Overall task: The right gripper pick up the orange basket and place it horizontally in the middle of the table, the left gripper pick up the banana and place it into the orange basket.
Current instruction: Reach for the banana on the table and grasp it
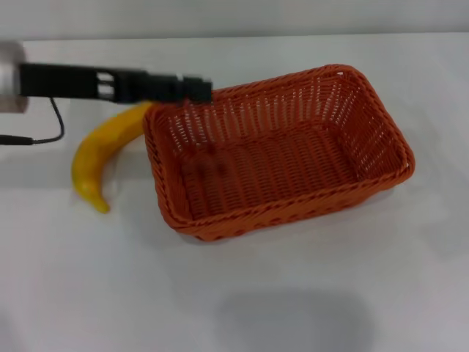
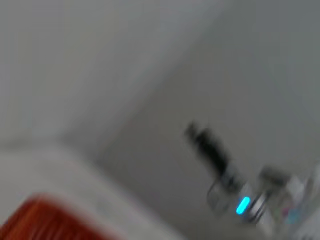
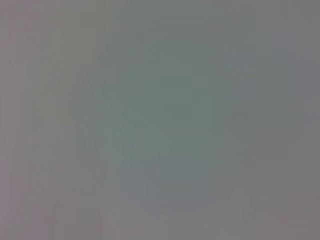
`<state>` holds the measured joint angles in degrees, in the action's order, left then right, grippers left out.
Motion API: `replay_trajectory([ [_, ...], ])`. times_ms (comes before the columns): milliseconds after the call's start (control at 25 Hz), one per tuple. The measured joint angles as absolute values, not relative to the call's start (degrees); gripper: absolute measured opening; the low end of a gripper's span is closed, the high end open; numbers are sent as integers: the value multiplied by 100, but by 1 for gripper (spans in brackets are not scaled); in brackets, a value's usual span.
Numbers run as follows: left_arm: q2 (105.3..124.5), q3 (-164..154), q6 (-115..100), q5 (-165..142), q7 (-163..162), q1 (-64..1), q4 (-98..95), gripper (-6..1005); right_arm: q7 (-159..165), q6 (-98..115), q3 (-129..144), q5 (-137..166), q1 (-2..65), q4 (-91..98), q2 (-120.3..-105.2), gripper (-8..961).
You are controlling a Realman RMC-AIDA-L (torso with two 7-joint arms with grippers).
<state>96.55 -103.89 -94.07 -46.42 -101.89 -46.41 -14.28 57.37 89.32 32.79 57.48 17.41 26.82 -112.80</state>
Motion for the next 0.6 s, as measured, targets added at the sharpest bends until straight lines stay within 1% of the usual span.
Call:
replay_trajectory([
  [120,9590,-10356,-8929,-5287,-10652,-4814,-1787,806,5728,8893,3278,5748,1728,2653,-11213,869],
  [280,9394,-10002,-8351,-6015,-11281,-4766,-2806,805,5714,8786,3278,5748,1718,2504,-11130,870],
  [360,9393,-9424,-8197,-6700,-11658,-4644,-3392,805,5686,8741,3281,5748,1735,2444,-11103,870],
  [400,9432,-8992,-8160,-7210,-11942,-4552,-3755,805,5672,8717,3287,5748,1750,2419,-11097,870],
  [440,9516,-8453,-8148,-7894,-12300,-4428,-4235,804,5666,8692,3295,5748,1769,2409,-11093,870],
  [480,9646,-7933,-8166,-8653,-12677,-4294,-4758,804,5660,8660,3310,5748,1800,2398,-11090,870],
  [600,10118,-6848,-8418,-10462,-13421,-4012,-6180,804,5624,8566,3337,5749,1865,2382,-11085,870],
])
